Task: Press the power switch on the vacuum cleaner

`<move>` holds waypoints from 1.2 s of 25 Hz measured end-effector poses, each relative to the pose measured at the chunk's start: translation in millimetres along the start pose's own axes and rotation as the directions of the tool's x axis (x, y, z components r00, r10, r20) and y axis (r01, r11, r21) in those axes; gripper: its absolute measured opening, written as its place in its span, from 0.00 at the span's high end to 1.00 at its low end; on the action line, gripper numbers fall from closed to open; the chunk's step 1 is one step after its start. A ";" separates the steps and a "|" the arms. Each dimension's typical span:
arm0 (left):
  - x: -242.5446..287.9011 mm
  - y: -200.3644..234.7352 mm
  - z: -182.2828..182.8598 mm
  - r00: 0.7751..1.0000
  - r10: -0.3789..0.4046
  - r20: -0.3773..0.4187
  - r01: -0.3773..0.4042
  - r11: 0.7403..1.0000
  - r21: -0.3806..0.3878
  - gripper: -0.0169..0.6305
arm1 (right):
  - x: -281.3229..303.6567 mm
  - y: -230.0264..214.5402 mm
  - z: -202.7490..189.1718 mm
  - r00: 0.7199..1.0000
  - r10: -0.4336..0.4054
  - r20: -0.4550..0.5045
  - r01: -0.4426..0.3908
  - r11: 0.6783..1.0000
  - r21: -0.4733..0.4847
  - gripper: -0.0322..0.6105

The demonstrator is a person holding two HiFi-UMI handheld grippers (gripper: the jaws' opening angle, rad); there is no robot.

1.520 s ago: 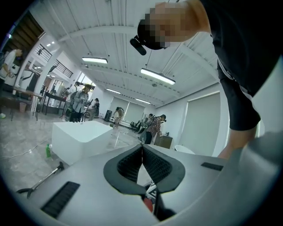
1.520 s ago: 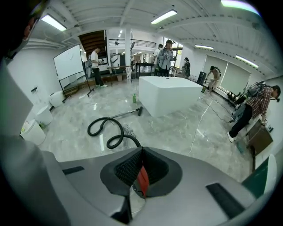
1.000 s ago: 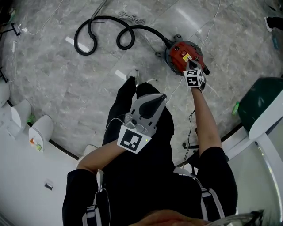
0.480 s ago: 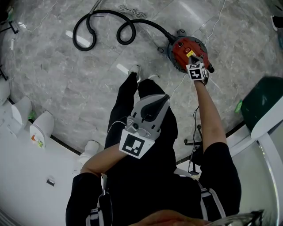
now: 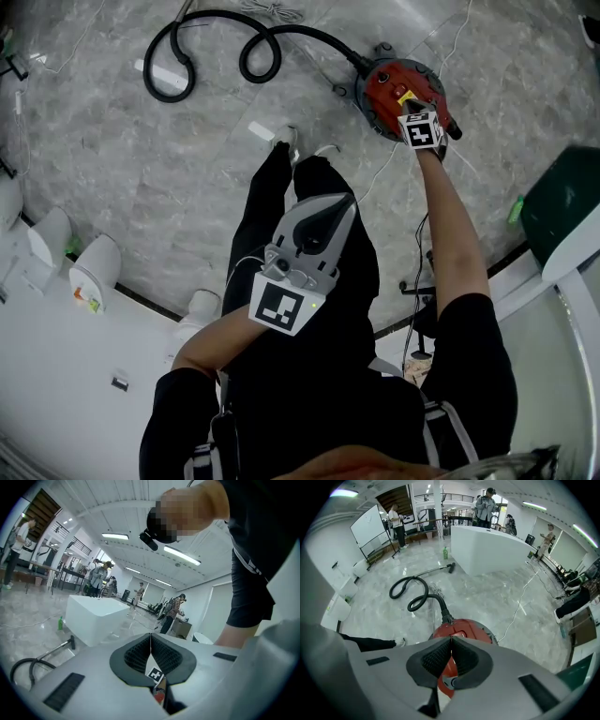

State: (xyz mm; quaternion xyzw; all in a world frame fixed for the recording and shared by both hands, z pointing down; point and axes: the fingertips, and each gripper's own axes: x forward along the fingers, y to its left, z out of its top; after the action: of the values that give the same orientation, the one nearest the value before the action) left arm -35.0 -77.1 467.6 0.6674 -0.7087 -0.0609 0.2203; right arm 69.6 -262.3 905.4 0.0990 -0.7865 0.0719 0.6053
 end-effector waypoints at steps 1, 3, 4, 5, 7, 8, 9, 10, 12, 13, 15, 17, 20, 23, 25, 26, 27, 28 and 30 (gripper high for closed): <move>1.7 -1.8 -3.3 1.000 -0.012 -0.005 0.012 1.000 0.008 0.94 | 3.2 -1.6 -0.5 1.000 0.000 0.003 0.000 1.000 0.011 0.92; 4.7 -4.9 -9.2 0.999 -0.035 -0.023 0.036 0.999 0.020 0.94 | 9.8 -3.6 1.8 1.000 -0.001 0.014 0.001 1.000 0.018 0.92; 5.7 -5.4 -11.0 0.999 -0.043 -0.028 0.044 0.999 0.021 0.94 | 13.4 -3.3 2.7 1.000 -0.001 0.017 0.001 1.000 0.018 0.92; 6.6 -5.6 -12.2 0.998 -0.047 -0.031 0.048 0.999 0.021 0.94 | 17.2 -2.3 1.9 1.000 0.001 0.012 -0.002 1.000 0.020 0.92; 8.3 -5.2 -14.7 0.998 -0.050 -0.034 0.051 0.999 0.020 0.94 | 24.9 -1.3 -1.6 1.000 0.007 -0.004 -0.006 1.000 0.020 0.92; 9.2 -4.3 -16.3 0.998 -0.050 -0.035 0.051 0.999 0.018 0.94 | 28.8 -2.0 -2.8 1.000 0.007 -0.009 -0.007 1.000 0.019 0.92; 10.2 -3.3 -18.3 0.998 -0.051 -0.038 0.052 0.999 0.017 0.94 | 32.4 -3.1 -4.2 1.000 0.007 -0.015 -0.007 1.000 0.023 0.92; 11.1 -2.1 -20.5 0.998 -0.052 -0.041 0.053 0.998 0.016 0.94 | 36.2 -4.6 -6.0 1.000 0.007 -0.019 -0.007 0.999 0.032 0.92; 12.8 0.9 -24.4 0.997 -0.053 -0.048 0.054 0.998 0.017 0.94 | 44.8 -9.3 -9.7 1.000 0.005 -0.018 -0.004 0.998 0.066 0.92; 13.5 3.1 -25.7 0.997 -0.052 -0.048 0.053 0.998 0.018 0.94 | 48.1 -11.9 -10.9 1.000 0.002 -0.015 -0.001 0.997 0.081 0.92; 14.3 8.4 -28.0 0.998 -0.046 -0.050 0.047 0.999 0.021 0.94 | 51.7 -15.1 -10.8 1.000 -0.003 -0.013 0.005 0.996 0.092 0.92; 14.3 13.2 -30.9 0.998 -0.040 -0.054 0.041 0.999 0.020 0.94 | 53.2 -14.9 -7.3 1.000 -0.005 -0.007 0.005 0.996 0.090 0.92; 14.6 16.3 -33.5 0.998 -0.034 -0.052 0.035 0.999 0.009 0.94 | 57.6 -10.7 -7.1 1.000 0.003 -0.014 -0.002 0.996 0.087 0.92; 16.3 17.4 -32.1 0.999 -0.028 -0.039 0.028 1.000 0.001 0.94 | 63.8 -6.6 -9.8 0.999 0.017 -0.037 -0.014 0.997 0.081 0.92; 16.8 18.0 -31.0 0.999 -0.017 -0.029 0.017 1.000 -0.006 0.94 | 67.0 -5.7 -10.1 0.999 0.024 -0.043 -0.020 0.996 0.089 0.92; 16.8 18.3 -30.5 1.000 -0.012 -0.024 0.012 1.000 -0.006 0.94 | 68.4 -4.8 -9.9 0.999 0.028 -0.043 -0.024 0.995 0.096 0.92; 16.9 19.1 -30.4 1.000 -0.009 -0.020 0.009 1.000 -0.005 0.94 | 70.1 -3.8 -9.8 0.999 0.033 -0.043 -0.028 0.994 0.103 0.92; 17.2 20.5 -31.0 1.000 -0.007 -0.018 0.007 1.000 -0.006 0.94 | 72.3 -2.5 -10.7 0.998 0.038 -0.051 -0.033 0.994 0.105 0.92; 17.8 24.7 -33.7 1.000 0.003 -0.020 -0.003 1.000 -0.016 0.94 | 77.0 1.4 -16.9 0.994 0.052 -0.094 -0.043 0.995 0.092 0.92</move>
State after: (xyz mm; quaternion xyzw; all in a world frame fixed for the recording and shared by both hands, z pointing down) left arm -44.8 -85.0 511.2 0.6651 -0.7071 -0.0596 0.2327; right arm 66.1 -262.3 984.2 0.1038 -0.7544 0.1264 0.6357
